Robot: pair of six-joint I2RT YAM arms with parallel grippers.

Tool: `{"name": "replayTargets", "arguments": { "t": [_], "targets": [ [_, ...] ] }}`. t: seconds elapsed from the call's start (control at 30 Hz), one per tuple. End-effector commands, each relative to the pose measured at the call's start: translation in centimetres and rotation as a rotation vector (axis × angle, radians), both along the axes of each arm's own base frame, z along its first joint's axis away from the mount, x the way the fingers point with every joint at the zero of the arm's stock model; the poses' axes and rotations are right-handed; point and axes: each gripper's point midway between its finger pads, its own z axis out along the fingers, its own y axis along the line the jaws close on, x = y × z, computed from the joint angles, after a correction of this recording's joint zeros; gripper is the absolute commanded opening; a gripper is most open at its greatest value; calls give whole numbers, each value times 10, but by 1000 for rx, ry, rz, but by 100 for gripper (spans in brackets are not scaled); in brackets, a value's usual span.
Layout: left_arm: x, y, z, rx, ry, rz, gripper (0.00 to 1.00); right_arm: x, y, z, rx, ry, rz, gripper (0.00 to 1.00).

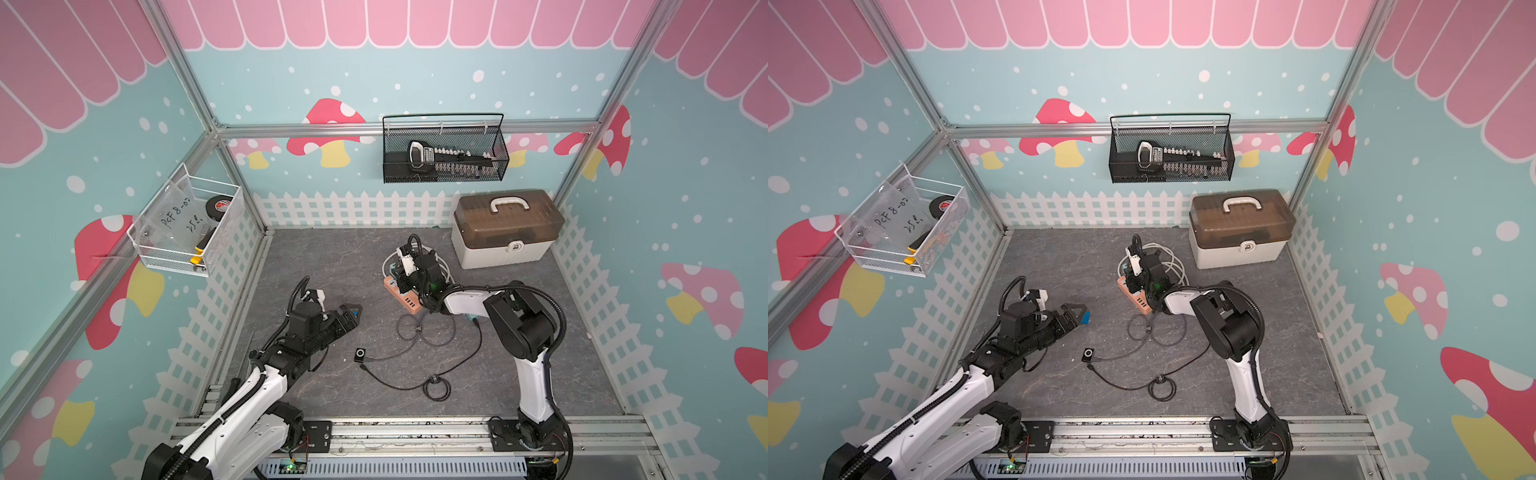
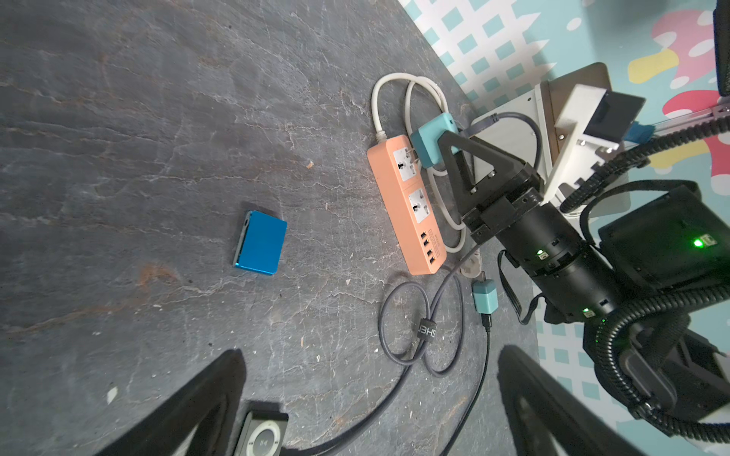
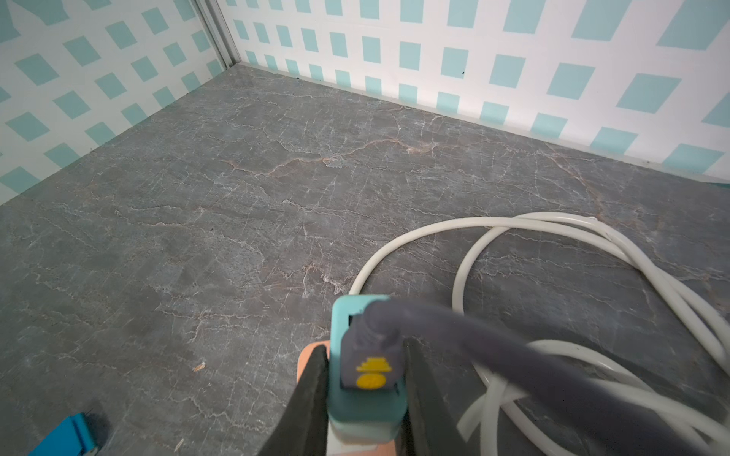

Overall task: Charge mp3
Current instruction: Insert the plug into the socket.

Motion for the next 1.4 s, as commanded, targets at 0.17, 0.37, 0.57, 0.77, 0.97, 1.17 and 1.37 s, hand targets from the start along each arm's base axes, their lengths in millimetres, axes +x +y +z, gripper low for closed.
{"name": "replayTargets", "arguments": {
  "t": [0.17, 0.37, 0.57, 0.77, 0.97, 1.17, 1.37],
  "targets": [
    [3, 3, 0, 9, -17, 6, 99, -38, -19, -69, -143, 141, -1, 0],
    [1, 4, -1, 12, -16, 11, 99, -46, -20, -78, -190, 157, -12, 0],
    [1, 9, -5, 36, 5, 28, 99, -57, -17, -96, -334, 176, -21, 0],
    [0, 12, -9, 58, 31, 45, 99, -65, -21, -112, -342, 222, -40, 0],
    [1, 16, -13, 73, 68, 70, 99, -68, -24, -119, -356, 259, -48, 0],
    [3, 21, -21, 98, 154, 114, 99, -65, -15, -95, -329, 251, -30, 3],
    [3, 24, -24, 117, 210, 139, 99, -61, -1, -56, -290, 217, -4, 22]
  ]
}}
